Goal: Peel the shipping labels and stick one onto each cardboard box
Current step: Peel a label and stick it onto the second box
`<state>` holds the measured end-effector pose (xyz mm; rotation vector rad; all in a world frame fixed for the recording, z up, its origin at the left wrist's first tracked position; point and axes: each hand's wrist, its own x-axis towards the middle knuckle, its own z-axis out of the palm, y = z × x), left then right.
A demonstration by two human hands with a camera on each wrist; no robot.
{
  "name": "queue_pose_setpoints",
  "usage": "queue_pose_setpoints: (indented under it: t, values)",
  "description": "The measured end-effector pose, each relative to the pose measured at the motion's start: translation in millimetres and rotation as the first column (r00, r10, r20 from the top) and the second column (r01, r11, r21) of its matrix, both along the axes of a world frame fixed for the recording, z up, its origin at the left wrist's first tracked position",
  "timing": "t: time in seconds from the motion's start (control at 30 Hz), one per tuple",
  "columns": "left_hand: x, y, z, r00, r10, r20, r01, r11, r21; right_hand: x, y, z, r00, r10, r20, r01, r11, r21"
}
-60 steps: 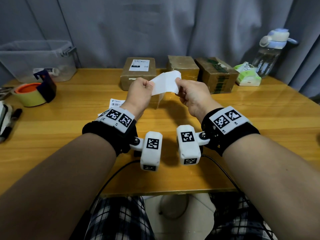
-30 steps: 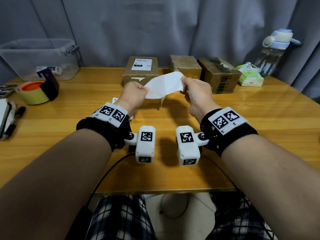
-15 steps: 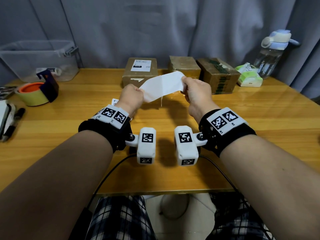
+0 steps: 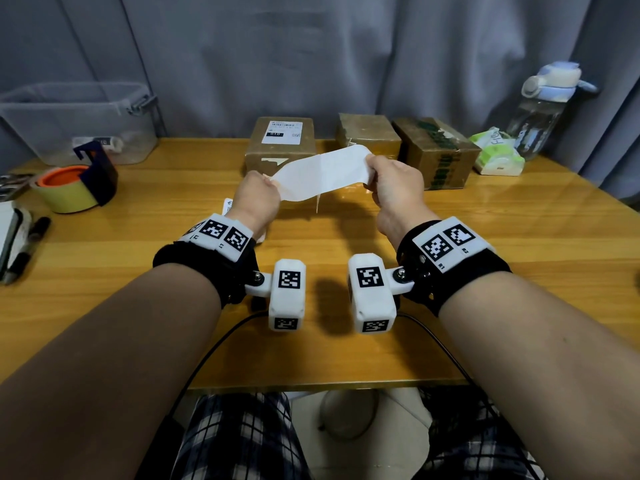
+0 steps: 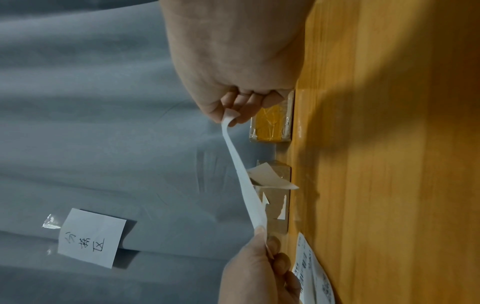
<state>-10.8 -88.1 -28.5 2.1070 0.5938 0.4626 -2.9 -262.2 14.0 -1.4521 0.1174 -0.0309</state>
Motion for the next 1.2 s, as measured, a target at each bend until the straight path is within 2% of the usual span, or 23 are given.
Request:
queue_pose_setpoints:
  t: [0.6,0.83,1.2]
  values:
    - [6,28,0,0.996,0.017,-0.092,-0.005,0.992,0.128,4,7,1,0.998,-0.028,0.048,0.027,0.999,0.027]
    - [3,35,-1,0.994,0.015,-0.108,-0.001,0.991,0.130,9,3,1,0.997,-0.053,0.059,0.048,0.995,0.088]
    - [0,44,1,0.989,0.081,-0.122,-0.057,0.981,0.185,7,3,2,0.998,-0.004,0.068,-0.014,0.967,0.255]
